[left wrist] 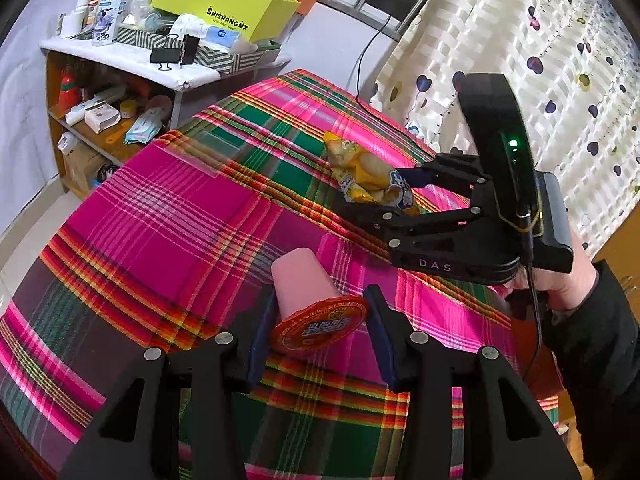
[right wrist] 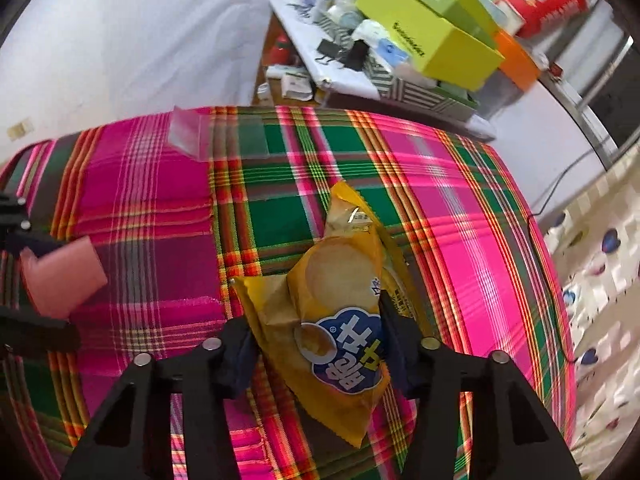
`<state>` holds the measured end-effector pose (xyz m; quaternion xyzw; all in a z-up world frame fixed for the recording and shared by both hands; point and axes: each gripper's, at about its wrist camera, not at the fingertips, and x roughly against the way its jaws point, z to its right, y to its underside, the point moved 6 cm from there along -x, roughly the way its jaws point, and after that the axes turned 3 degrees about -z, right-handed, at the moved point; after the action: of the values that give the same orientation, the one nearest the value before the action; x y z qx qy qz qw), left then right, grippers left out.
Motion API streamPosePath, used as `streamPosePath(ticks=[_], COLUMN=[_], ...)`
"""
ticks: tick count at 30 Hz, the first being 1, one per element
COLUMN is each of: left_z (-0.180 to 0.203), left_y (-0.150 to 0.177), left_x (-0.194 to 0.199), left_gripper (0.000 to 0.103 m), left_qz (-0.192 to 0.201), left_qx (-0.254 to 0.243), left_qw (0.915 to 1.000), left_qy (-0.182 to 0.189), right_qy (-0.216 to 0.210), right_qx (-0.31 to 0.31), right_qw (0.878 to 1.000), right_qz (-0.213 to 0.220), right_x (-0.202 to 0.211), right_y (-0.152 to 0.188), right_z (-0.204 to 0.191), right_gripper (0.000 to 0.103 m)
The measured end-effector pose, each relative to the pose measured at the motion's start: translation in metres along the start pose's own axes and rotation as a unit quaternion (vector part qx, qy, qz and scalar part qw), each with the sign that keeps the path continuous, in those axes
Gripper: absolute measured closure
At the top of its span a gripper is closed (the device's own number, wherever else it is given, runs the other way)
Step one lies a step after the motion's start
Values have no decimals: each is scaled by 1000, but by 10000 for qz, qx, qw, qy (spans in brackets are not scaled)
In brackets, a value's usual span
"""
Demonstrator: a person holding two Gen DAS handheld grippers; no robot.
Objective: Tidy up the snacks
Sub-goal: 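Grasp the yellow chip bag with the right gripper while the left gripper holds the pink cup, then carry the pink cup and yellow chip bag over the red basket with both grippers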
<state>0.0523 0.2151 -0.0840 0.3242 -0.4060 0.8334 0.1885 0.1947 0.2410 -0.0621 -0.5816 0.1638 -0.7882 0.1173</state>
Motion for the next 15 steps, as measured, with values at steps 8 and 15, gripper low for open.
streamPosePath(ticks=[8, 15], left_z=[13, 30], left_y=[0, 0], left_x=[7, 16], left_gripper=[58, 58], left_qz=[72, 151], left_qx=[-136, -335], left_qw=[9999, 9993], left_qy=[-69, -109], right_qy=[-126, -165], right_qx=[-394, -861], right_qw=[9989, 9948], right_qz=[230, 521], right_x=[25, 64], right_y=[7, 22], right_z=[-10, -21], right_gripper=[56, 56])
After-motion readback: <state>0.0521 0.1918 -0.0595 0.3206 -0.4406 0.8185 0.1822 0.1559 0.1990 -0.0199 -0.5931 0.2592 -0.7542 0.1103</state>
